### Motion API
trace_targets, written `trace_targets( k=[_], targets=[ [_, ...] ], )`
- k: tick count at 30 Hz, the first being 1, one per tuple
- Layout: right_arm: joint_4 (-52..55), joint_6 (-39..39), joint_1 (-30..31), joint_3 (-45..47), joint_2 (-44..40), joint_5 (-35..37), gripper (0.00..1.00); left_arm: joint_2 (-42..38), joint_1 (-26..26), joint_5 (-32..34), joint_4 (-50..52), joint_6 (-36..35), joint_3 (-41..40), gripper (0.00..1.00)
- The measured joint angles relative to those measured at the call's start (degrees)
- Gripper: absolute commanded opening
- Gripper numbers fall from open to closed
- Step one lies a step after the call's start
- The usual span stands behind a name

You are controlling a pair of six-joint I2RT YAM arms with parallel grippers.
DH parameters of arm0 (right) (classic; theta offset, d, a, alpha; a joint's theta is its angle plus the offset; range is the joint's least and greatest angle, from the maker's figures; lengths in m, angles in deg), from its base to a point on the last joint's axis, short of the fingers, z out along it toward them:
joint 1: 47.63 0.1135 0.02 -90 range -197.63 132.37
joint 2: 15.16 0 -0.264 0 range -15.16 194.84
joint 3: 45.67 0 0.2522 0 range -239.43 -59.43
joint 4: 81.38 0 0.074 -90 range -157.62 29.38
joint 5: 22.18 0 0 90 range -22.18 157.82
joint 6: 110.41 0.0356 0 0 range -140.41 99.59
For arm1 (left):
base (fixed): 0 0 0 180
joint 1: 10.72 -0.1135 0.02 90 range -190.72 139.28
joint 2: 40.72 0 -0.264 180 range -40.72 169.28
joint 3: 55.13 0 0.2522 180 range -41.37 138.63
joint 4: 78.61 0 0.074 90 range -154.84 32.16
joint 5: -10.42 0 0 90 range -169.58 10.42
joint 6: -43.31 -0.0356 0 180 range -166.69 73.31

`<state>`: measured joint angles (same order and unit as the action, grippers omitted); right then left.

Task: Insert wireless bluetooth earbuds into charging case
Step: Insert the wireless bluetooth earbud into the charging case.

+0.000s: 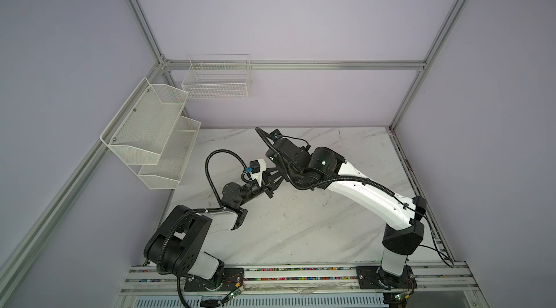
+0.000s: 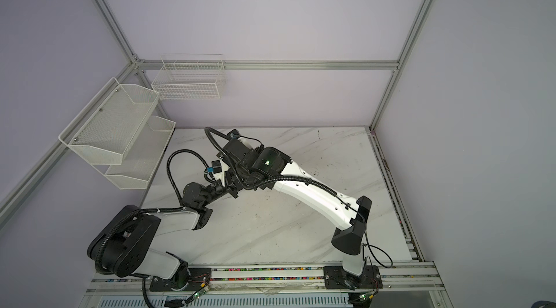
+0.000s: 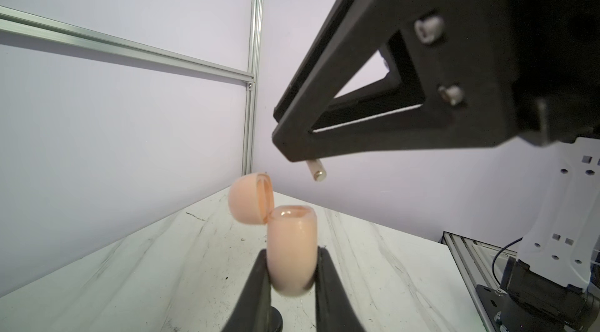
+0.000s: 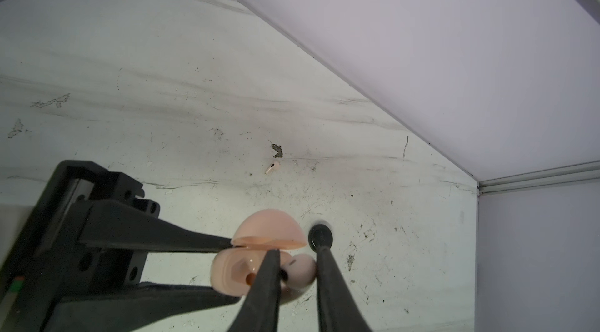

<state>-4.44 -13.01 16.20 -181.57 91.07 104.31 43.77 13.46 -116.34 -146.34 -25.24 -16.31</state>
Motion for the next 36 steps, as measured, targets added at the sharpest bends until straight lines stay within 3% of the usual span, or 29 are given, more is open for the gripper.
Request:
trace_targets(
  k=[18,36],
  targets=[
    [1.1,0.0,0.2,-1.9,2.8,1.0,0.21,-0.6,0.0,0.3,0.1,0.0,0.0,0.00],
    [4.5,0.0,1.1,-7.2,6.1,1.4,0.32,-1.2,0.0,1.1,1.2,0.0,0.0,0.00]
  ],
)
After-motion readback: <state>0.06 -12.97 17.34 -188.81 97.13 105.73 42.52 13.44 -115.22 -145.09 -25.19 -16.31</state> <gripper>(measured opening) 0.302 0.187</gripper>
